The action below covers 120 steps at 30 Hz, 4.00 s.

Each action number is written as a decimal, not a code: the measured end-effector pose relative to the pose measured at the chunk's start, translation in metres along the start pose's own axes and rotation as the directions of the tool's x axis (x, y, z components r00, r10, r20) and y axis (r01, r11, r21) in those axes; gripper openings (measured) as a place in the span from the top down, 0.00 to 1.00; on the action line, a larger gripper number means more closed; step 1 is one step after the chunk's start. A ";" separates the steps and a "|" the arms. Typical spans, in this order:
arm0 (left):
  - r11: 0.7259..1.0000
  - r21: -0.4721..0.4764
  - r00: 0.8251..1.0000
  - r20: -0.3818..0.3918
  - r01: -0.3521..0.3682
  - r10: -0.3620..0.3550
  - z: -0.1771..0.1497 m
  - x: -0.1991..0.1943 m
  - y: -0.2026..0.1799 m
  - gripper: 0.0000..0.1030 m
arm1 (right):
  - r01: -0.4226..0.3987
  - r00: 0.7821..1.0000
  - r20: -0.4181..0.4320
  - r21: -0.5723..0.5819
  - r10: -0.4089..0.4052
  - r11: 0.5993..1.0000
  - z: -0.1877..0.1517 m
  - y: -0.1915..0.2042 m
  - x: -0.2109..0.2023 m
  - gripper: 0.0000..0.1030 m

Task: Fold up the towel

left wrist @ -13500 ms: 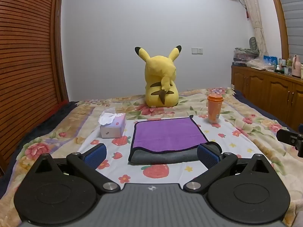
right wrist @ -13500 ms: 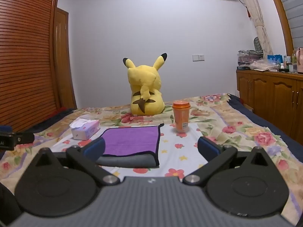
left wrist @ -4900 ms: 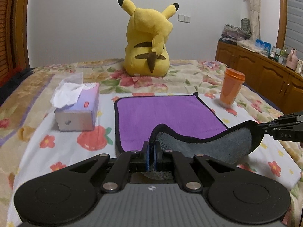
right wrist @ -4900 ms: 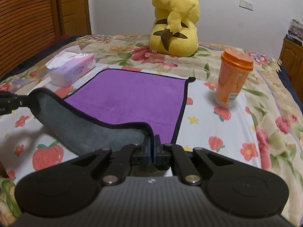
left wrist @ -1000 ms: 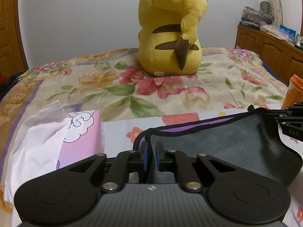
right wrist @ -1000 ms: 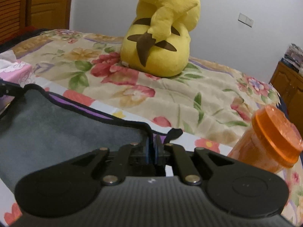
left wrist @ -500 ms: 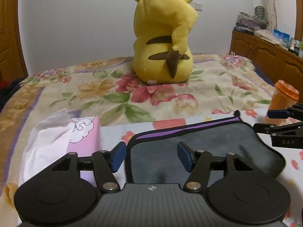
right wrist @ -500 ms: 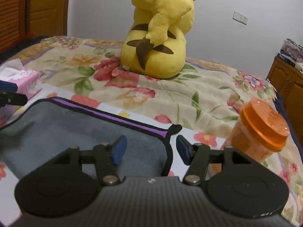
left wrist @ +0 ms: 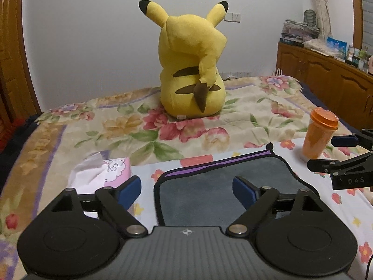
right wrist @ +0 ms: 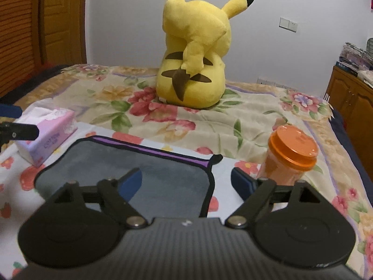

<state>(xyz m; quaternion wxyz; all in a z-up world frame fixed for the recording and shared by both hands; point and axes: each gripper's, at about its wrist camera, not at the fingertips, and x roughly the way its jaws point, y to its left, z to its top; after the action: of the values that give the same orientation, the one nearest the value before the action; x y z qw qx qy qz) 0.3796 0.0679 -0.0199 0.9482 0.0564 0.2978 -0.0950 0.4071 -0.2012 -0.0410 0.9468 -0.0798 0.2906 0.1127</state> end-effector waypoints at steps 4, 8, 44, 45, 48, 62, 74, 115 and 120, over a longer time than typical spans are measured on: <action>1.000 0.006 1.000 0.009 -0.010 0.010 0.000 -0.015 -0.004 0.04 | -0.013 1.000 0.006 0.016 0.013 1.000 -0.002 0.000 -0.014 0.08; 1.000 -0.006 1.000 0.003 -0.003 0.003 -0.003 -0.025 -0.007 0.00 | -0.024 1.000 0.009 0.026 0.024 0.999 -0.005 0.000 -0.025 0.00; 0.999 -0.036 0.999 0.018 -0.029 0.029 -0.035 -0.192 -0.063 0.00 | -0.066 0.992 0.115 0.074 0.057 0.995 -0.019 0.021 -0.189 0.00; 0.999 -0.037 0.999 0.020 -0.032 0.033 -0.036 -0.196 -0.063 0.00 | -0.069 0.991 0.117 0.074 0.060 0.995 -0.020 0.022 -0.193 0.00; 0.998 -0.032 0.998 0.029 -0.057 0.058 -0.040 -0.208 -0.066 0.00 | -0.077 0.990 0.122 0.071 0.068 0.995 -0.024 0.026 -0.203 0.00; 0.999 -0.032 0.999 0.022 -0.042 0.043 -0.065 -0.236 -0.084 0.00 | -0.101 0.988 0.128 0.111 0.087 0.989 -0.060 0.032 -0.241 0.00; 0.999 -0.016 1.000 -0.003 -0.030 0.030 -0.095 -0.233 -0.106 0.00 | -0.066 0.992 0.113 0.133 0.051 0.989 -0.098 0.024 -0.250 0.00; 0.991 -0.095 0.996 0.000 -0.093 0.093 -0.168 -0.248 -0.126 0.00 | -0.045 0.995 0.096 0.159 0.030 0.986 -0.173 0.003 -0.246 0.00; 0.991 -0.085 0.994 0.034 -0.100 0.103 -0.163 -0.257 -0.126 0.00 | -0.049 0.993 0.117 0.173 0.029 0.984 -0.173 0.002 -0.250 0.00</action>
<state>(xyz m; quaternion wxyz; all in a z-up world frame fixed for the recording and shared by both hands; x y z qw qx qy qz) 0.0549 0.0093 -0.0116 0.9590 0.0303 0.2797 -0.0353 0.1134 -0.2784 -0.0406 0.9628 0.0165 0.2464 0.1096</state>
